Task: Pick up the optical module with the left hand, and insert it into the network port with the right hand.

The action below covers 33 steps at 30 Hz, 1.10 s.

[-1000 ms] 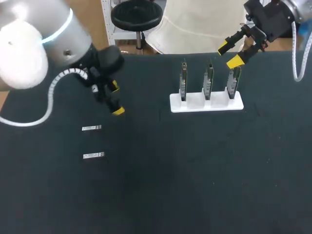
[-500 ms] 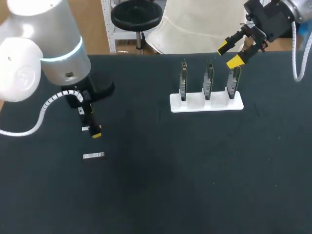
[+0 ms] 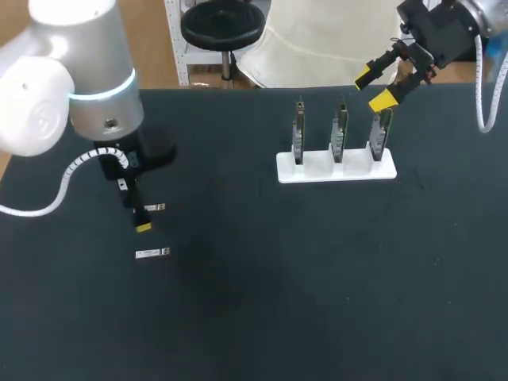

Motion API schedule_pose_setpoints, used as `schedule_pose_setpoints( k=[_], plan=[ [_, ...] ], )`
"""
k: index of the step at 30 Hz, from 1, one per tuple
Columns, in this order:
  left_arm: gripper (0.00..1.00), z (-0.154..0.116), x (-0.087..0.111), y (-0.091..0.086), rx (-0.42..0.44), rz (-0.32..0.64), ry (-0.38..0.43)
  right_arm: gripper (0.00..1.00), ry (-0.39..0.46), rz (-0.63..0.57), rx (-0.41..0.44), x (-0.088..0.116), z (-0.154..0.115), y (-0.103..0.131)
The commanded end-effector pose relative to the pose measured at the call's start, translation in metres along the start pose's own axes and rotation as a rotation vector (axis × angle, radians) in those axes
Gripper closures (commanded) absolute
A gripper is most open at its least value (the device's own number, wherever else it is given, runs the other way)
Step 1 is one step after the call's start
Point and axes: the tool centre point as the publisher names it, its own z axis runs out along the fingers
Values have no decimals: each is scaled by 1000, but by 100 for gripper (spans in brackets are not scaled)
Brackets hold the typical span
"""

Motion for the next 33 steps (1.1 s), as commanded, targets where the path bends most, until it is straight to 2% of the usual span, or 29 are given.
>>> schedule_pose_setpoints(
  k=[1, 8, 14, 23, 33],
  plan=[
    [0, 5, 2, 4, 4, 16, 0, 0, 0, -1, 8, 0, 1, 3],
    [0, 18, 3, 10, 5, 24, -12, 0, 0, -1, 8, 0, 1, 3],
    [0, 22, -4, 15, 10, 63, -13, 0, 0, -1, 8, 0, 1, 3],
    [0, 24, -3, 24, 16, 77, -1, 0, 0, -1, 8, 0, 1, 3],
    [0, 33, -5, 23, 26, 88, 3, 0, 0, -1, 8, 0, 1, 3]
  ],
)
